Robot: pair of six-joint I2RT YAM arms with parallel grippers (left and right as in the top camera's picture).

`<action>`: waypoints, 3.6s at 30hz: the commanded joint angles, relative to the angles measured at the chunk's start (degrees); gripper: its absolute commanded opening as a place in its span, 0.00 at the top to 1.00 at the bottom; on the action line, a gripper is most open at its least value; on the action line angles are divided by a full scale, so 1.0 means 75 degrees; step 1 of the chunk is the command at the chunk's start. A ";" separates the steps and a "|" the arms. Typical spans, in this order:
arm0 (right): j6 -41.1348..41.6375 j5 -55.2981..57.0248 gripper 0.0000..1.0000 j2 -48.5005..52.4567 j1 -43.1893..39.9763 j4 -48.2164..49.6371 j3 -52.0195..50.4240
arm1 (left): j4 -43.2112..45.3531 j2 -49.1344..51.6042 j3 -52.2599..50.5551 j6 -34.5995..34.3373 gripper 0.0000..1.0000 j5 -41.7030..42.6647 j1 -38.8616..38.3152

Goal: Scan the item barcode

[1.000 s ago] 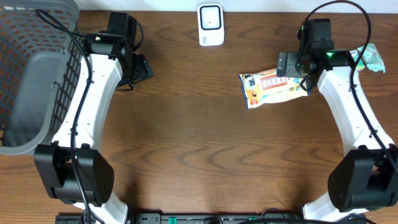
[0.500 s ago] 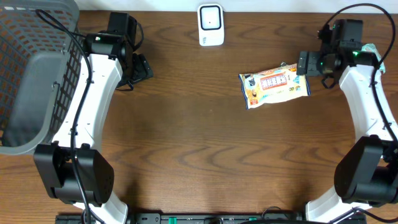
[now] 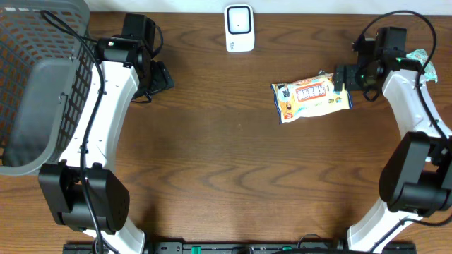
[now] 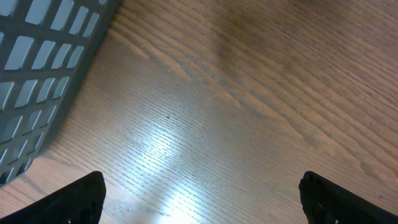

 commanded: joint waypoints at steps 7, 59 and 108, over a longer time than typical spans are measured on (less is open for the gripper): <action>-0.0533 -0.3503 0.01 0.0973 -0.0350 0.0274 0.0108 | -0.0026 -0.0038 0.0026 0.0128 0.02 -0.0096 0.0026; -0.0423 0.2294 0.99 -0.1988 0.2585 -0.0699 0.0262 | -0.0026 -0.0038 0.0026 0.0128 0.02 -0.0096 0.0026; 0.2850 -0.1241 0.81 0.0740 0.4590 -0.1096 -0.0501 | -0.0026 -0.0038 0.0026 0.0128 0.02 -0.0096 0.0026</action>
